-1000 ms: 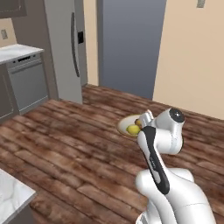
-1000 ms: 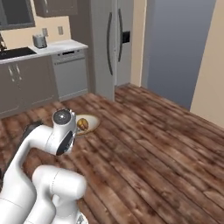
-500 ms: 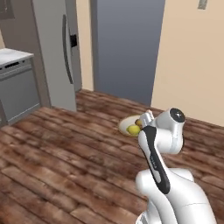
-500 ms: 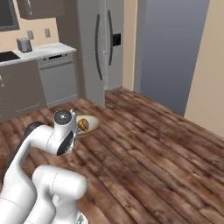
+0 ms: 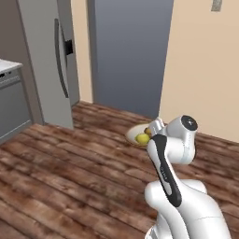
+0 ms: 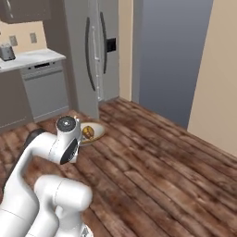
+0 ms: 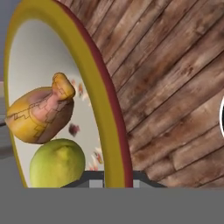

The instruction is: Pick the chicken drumstick and lemon from their plates and place them in the bowl. Then put the bowl in the fridge.

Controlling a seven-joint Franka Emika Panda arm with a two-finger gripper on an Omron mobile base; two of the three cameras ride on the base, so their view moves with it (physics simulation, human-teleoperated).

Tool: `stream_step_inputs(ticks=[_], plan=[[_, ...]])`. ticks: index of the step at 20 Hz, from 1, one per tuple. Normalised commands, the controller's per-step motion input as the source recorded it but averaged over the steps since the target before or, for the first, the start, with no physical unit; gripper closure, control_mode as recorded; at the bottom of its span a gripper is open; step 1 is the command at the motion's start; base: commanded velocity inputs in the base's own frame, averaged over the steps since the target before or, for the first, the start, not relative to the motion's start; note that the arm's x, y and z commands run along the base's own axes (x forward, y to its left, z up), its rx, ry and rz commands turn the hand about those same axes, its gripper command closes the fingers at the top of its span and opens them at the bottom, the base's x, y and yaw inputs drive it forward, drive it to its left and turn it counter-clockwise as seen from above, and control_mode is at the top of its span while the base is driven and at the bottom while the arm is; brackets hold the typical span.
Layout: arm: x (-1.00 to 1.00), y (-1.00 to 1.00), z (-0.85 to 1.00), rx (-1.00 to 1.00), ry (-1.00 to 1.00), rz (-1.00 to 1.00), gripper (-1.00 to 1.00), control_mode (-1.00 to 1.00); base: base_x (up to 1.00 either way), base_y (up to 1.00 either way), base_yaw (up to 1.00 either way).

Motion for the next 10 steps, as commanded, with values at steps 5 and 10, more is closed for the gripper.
stream_step_inputs(ticks=[5,10], plan=[[0.0,0.0,0.0,0.0,0.0,0.0,1.0,1.0,0.84,-0.05,-0.05],[0.0,0.0,0.0,0.0,0.0,0.0,1.0,1.0,0.91,-0.02,-0.01]])
